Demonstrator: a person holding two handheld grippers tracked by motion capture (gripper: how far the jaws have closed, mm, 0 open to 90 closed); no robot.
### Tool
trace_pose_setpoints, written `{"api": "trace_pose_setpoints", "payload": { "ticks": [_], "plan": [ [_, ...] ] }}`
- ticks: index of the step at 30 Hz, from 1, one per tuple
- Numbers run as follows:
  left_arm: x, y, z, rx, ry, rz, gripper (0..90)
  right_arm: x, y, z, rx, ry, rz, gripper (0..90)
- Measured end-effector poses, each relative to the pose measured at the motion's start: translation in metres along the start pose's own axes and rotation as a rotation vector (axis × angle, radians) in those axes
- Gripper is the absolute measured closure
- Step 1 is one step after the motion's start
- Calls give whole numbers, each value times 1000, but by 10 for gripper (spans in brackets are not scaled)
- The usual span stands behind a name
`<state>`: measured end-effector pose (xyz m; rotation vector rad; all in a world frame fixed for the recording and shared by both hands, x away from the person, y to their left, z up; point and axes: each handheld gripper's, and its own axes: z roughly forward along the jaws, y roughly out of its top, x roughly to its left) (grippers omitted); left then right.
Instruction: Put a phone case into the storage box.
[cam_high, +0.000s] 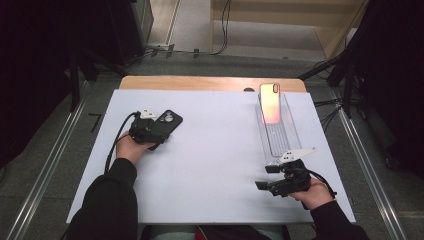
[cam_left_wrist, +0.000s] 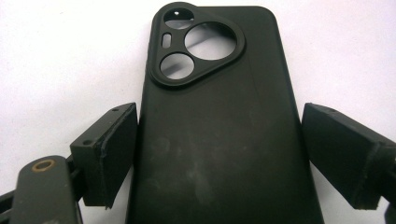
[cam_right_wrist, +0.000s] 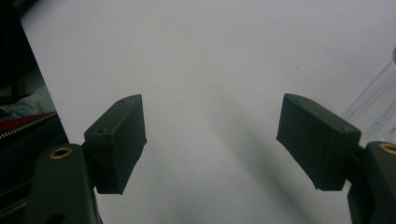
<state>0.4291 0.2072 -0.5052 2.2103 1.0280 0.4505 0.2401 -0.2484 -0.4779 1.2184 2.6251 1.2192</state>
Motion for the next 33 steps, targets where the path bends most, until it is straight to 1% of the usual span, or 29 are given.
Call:
{"api": "trace_pose_setpoints", "payload": {
  "ticks": [5, 8, 9, 11, 12, 14, 16, 17, 21, 22, 24, 26, 28, 30, 31, 33],
  "plan": [
    [-1, 2, -2, 5, 2, 5, 147, 0, 0, 0, -2, 3, -4, 218],
    [-3, 6, -7, -20, -24, -18, 148, 1, 1, 0, -5, 6, -4, 219],
    [-3, 8, -9, -29, -37, -29, 148, 1, 1, 0, -7, 7, -6, 218],
    [-5, 13, -14, -44, -70, -37, 148, 1, 1, 1, -9, 8, -9, 218],
    [-7, 16, -17, -49, -89, -31, 148, 2, 1, 1, -9, 8, -10, 218],
    [-13, 20, -23, -80, -102, -17, 148, 2, 2, 1, -10, 12, -13, 218],
    [-18, 25, -29, -91, -119, -5, 148, 2, 2, 1, -10, 16, -6, 218],
    [-20, 28, -32, -87, -127, 0, 148, 2, 2, 1, -12, 17, -2, 217],
    [-31, 33, -39, -84, -154, 2, 148, 4, 3, -1, -46, 10, -26, 217],
    [-34, 34, -41, -79, -163, 2, 148, 4, 3, -1, -50, 14, -25, 217],
    [-38, 35, -44, -72, -178, 3, 147, 5, 3, 0, -53, 12, -34, 217],
    [-44, 36, -47, -67, -198, -11, 147, 5, 4, 0, -49, 15, -35, 217],
    [-49, 36, -51, -56, -210, -10, 147, 5, 4, 0, -50, 12, -41, 217],
    [-54, 36, -54, -51, -234, -22, 147, 5, 5, 1, -49, 15, -40, 217],
    [-56, 35, -55, -50, -240, -29, 147, 6, 5, 1, -51, 14, -43, 216],
    [-62, 35, -58, -41, -246, -15, 147, 6, 6, 2, -55, 10, -53, 216]
  ]
}}
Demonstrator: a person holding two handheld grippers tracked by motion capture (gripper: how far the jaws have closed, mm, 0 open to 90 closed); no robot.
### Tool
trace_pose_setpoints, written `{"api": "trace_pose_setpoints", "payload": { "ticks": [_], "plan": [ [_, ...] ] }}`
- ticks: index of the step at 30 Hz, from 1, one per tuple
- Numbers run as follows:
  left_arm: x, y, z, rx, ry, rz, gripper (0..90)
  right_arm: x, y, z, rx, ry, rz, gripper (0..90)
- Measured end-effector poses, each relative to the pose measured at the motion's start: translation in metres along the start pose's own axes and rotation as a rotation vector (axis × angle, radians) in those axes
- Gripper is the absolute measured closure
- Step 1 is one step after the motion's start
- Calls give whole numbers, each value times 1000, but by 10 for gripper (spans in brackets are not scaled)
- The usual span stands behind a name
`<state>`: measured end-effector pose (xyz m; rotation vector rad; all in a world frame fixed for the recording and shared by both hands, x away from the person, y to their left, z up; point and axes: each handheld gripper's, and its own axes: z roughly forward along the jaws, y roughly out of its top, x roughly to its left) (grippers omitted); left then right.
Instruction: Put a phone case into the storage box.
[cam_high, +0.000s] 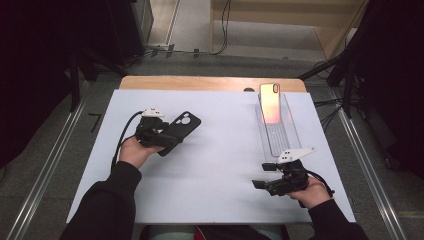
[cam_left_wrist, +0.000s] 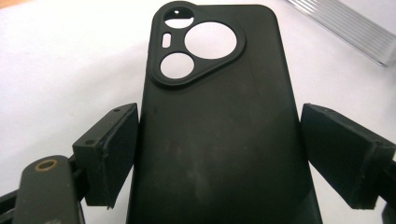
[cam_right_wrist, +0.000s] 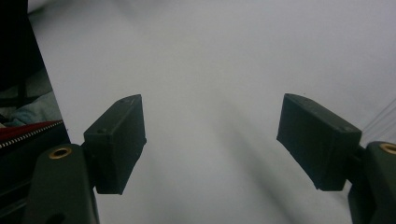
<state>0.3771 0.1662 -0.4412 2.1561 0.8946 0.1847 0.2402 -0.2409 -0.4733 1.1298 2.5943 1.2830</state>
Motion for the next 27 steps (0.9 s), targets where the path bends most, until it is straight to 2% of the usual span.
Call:
{"api": "trace_pose_setpoints", "payload": {
  "ticks": [3, 8, 13, 17, 19, 22, 27],
  "plan": [
    [-10, -1, -1, 9, -14, 3, 147, 1, 1, 0, -14, -1, -7, 216],
    [-27, -5, -2, 15, -43, -21, 147, 2, 2, 0, -20, -4, -13, 216],
    [-42, -8, -4, 9, -48, -48, 147, 2, 4, 2, -6, -1, -12, 215],
    [-54, -12, -5, 7, -41, -50, 147, 2, 6, 2, -10, -11, -22, 215],
    [-58, -14, -5, 5, -37, -54, 147, 1, 7, 2, -5, -13, -10, 215],
    [-63, -17, -6, 4, -52, -72, 146, 0, 7, 3, 14, -9, 7, 215],
    [-73, -22, -5, -14, -37, -88, 146, 2, 9, 5, 25, -10, 10, 215]
  ]
}}
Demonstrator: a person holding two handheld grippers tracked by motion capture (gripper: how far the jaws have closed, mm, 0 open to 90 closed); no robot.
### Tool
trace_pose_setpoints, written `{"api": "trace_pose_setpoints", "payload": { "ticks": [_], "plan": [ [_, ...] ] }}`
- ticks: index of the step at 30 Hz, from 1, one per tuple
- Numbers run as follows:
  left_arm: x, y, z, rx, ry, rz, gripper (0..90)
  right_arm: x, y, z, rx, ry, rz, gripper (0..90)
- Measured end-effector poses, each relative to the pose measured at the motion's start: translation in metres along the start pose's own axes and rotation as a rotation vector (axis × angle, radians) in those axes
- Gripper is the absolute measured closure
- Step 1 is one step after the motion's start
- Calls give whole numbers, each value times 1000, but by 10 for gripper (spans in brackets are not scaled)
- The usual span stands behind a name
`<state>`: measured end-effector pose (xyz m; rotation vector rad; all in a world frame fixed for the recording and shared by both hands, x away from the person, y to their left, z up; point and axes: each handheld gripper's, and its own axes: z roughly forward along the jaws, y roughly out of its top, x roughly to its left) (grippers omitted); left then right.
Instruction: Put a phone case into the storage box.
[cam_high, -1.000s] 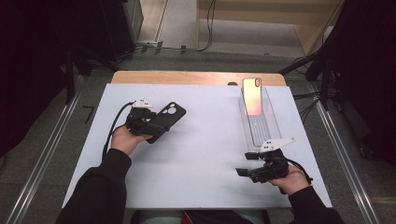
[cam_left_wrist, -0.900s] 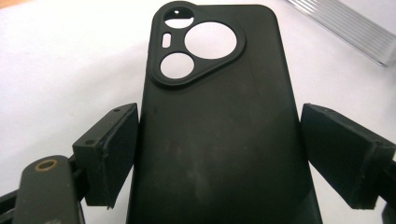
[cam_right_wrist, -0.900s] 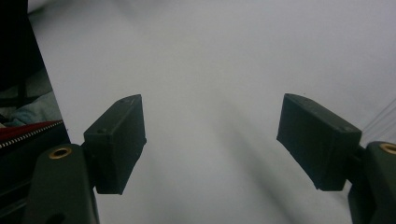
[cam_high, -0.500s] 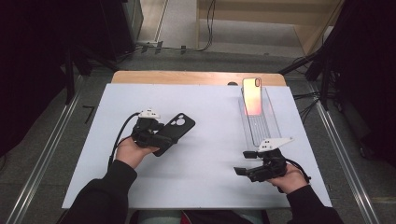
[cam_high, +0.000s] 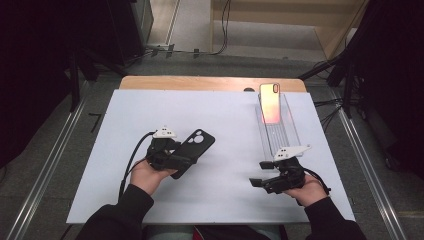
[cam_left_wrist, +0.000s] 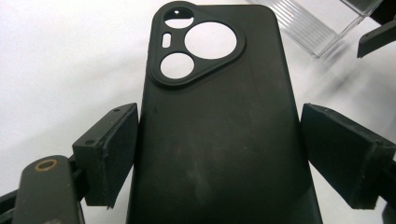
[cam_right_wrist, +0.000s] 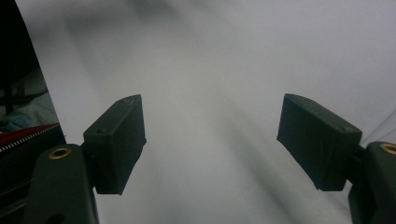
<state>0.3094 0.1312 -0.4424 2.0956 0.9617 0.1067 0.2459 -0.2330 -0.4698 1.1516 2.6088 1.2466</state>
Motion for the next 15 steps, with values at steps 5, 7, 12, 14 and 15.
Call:
{"api": "trace_pose_setpoints", "payload": {
  "ticks": [5, 7, 12, 14, 15],
  "plan": [
    [-12, -4, 2, -23, 59, 30, 146, 2, 2, 0, -9, -6, 5, 215],
    [-14, -6, 3, -37, 61, 23, 146, 3, 2, 1, -7, -11, 7, 214],
    [-21, -10, 7, -46, 64, 0, 146, 6, 6, 1, -18, -15, 59, 214],
    [-24, -12, 9, -57, 60, -20, 146, 7, 9, 1, -26, -13, 78, 214],
    [-24, -13, 9, -60, 55, -28, 146, 8, 10, 1, -29, -10, 88, 214]
  ]
}}
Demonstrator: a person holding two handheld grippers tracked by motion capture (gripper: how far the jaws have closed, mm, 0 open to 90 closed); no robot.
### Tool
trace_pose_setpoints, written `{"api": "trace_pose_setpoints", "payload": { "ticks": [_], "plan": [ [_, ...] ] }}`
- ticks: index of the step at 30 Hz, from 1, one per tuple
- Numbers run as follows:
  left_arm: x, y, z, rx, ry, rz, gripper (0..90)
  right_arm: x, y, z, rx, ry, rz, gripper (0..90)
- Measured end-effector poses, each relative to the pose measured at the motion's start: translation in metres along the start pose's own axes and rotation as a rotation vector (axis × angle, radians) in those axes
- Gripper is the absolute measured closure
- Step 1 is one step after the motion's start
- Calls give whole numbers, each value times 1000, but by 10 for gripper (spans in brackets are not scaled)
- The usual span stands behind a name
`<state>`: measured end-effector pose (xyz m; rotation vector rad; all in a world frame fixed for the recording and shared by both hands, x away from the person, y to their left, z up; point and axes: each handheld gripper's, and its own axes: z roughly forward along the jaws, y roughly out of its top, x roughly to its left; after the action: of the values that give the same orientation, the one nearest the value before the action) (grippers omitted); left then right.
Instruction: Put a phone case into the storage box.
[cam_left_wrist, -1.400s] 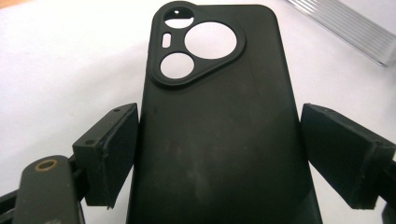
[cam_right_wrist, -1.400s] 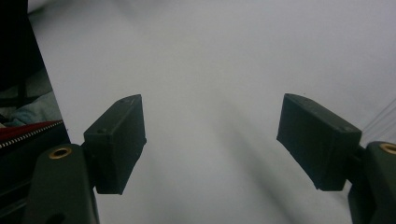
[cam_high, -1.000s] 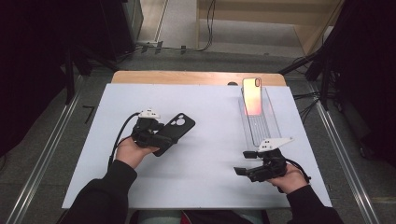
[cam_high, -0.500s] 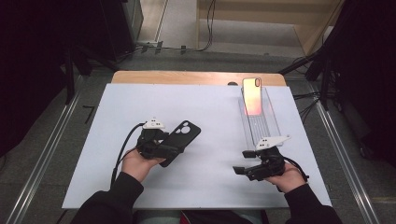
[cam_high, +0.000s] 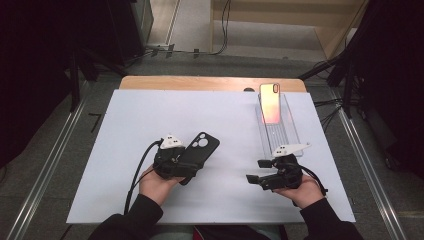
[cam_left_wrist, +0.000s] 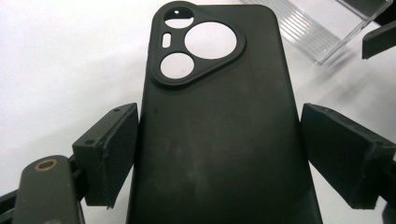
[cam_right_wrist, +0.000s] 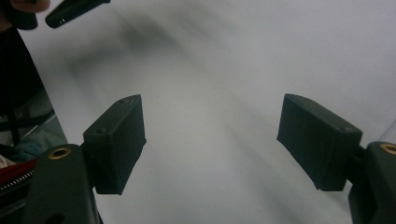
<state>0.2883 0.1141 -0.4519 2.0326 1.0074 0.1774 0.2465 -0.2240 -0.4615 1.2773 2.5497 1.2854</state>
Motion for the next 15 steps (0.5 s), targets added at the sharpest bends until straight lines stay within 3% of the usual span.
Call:
{"api": "trace_pose_setpoints", "payload": {
  "ticks": [5, 10, 15],
  "plan": [
    [-6, -5, 3, -32, 15, -20, 146, 2, 4, -2, -12, 9, 36, 215],
    [-10, -7, 8, -51, 21, -41, 146, 4, 8, -4, -31, -12, 61, 217],
    [-11, -7, 12, -58, -17, -62, 146, 9, 14, -5, -52, -26, 86, 222]
  ]
}}
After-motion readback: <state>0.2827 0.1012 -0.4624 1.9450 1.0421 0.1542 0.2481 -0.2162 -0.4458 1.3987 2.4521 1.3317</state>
